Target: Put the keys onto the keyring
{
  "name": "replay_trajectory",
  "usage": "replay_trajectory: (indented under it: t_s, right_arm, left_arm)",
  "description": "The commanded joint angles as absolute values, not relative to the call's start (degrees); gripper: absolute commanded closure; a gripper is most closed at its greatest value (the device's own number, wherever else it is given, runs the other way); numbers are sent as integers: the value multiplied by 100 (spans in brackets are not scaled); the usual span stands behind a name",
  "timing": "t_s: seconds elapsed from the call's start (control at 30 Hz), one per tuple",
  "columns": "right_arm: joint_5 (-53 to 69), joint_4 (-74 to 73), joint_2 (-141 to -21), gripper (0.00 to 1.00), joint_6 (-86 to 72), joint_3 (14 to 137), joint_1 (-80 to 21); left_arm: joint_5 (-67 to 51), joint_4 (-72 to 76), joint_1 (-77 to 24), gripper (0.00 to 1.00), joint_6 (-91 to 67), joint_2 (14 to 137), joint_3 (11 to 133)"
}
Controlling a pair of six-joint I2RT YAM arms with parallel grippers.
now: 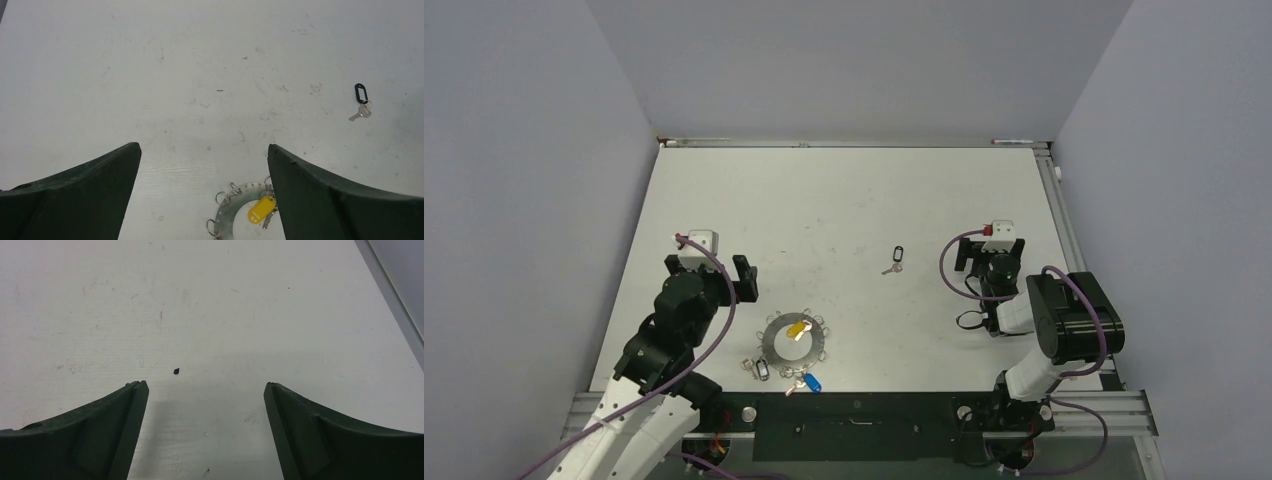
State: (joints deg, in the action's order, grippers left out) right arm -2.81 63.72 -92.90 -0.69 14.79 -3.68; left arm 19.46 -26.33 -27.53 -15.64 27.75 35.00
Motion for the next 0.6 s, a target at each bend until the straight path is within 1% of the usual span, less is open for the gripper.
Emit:
replay_trajectory:
  t_s: [0.0,0.47,0.5,0.57]
  right_arm:
    - [-334,6756,-9267,10,-123,1571,-325]
    - [-414,6702,-9270,10,-151,1590,-330]
    - [-613,6679,-9222,10,-179,1598,-396]
    - [-1540,6499,-8986,10,-145,1637,-687]
  left_arm:
    - [1925,-2347,-2725,4,-1538,2706,3569]
    - [1965,-2354,-2726,4,-1538,2520,3544]
    - [2012,-2360,-2725,4,-1538,2510,3542]
    - [2099,-2379,-2729,4,-1546,2481,3551]
